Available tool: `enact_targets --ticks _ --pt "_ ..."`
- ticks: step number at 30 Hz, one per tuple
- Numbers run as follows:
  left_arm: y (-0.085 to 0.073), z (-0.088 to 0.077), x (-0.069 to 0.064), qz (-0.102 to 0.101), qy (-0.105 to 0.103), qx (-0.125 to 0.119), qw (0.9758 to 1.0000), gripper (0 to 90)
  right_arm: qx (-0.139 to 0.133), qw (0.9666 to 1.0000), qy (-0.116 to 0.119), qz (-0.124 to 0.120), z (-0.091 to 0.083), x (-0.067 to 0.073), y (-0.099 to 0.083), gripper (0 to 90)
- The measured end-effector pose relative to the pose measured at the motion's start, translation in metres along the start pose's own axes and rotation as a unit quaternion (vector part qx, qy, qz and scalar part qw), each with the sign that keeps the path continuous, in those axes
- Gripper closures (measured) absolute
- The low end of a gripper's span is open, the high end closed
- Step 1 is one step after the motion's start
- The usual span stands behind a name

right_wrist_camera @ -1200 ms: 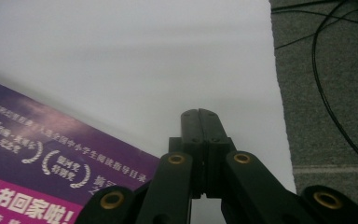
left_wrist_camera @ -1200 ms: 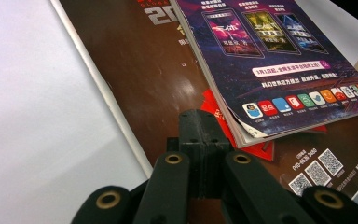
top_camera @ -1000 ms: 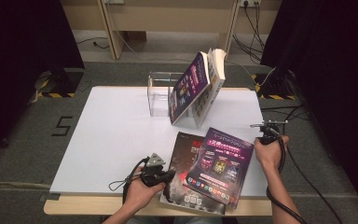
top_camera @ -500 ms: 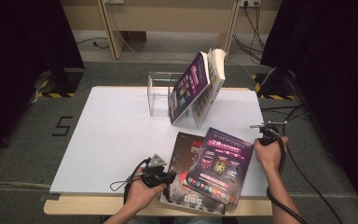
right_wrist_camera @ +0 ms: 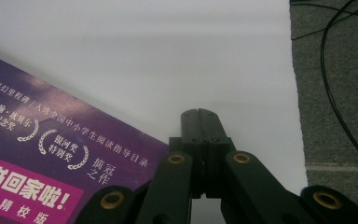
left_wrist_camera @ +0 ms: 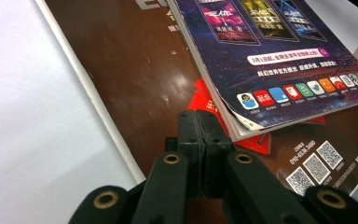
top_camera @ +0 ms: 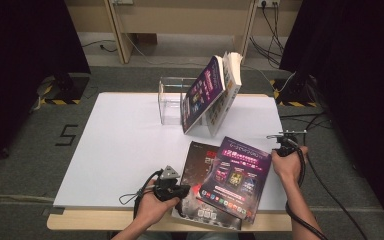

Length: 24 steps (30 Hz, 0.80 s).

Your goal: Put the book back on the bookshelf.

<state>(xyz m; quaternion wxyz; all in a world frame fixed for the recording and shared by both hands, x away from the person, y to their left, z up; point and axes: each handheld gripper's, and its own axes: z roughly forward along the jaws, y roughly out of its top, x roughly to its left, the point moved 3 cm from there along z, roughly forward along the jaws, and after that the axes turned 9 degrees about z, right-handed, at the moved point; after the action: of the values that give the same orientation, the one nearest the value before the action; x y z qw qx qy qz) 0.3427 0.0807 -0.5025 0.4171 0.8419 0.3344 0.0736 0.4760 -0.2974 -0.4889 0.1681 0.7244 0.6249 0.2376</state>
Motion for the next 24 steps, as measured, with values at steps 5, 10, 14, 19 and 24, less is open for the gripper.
enact_targets --ticks 5,10,14,19,24 --pt "-0.001 0.000 0.001 0.000 0.002 0.001 1.0000 88.0 0.004 1.0000 -0.007 0.000 0.000 -0.008 0.001 90.0" --pt "-0.001 0.001 0.000 0.002 0.000 0.003 1.0000 88.0 0.003 0.9998 -0.005 -0.017 0.001 -0.008 -0.002 90.0" --pt "-0.002 0.001 0.000 -0.001 0.000 0.003 1.0000 88.0 0.006 0.9998 -0.002 -0.019 0.001 -0.004 -0.002 90.0" --pt "-0.002 0.003 0.001 -0.003 -0.001 0.004 1.0000 88.0 0.004 0.9997 0.003 -0.024 0.001 -0.004 -0.002 90.0" --pt "-0.002 0.004 0.001 -0.002 -0.001 0.006 1.0000 88.0 0.006 0.9997 0.013 -0.020 0.002 -0.002 -0.003 90.0"
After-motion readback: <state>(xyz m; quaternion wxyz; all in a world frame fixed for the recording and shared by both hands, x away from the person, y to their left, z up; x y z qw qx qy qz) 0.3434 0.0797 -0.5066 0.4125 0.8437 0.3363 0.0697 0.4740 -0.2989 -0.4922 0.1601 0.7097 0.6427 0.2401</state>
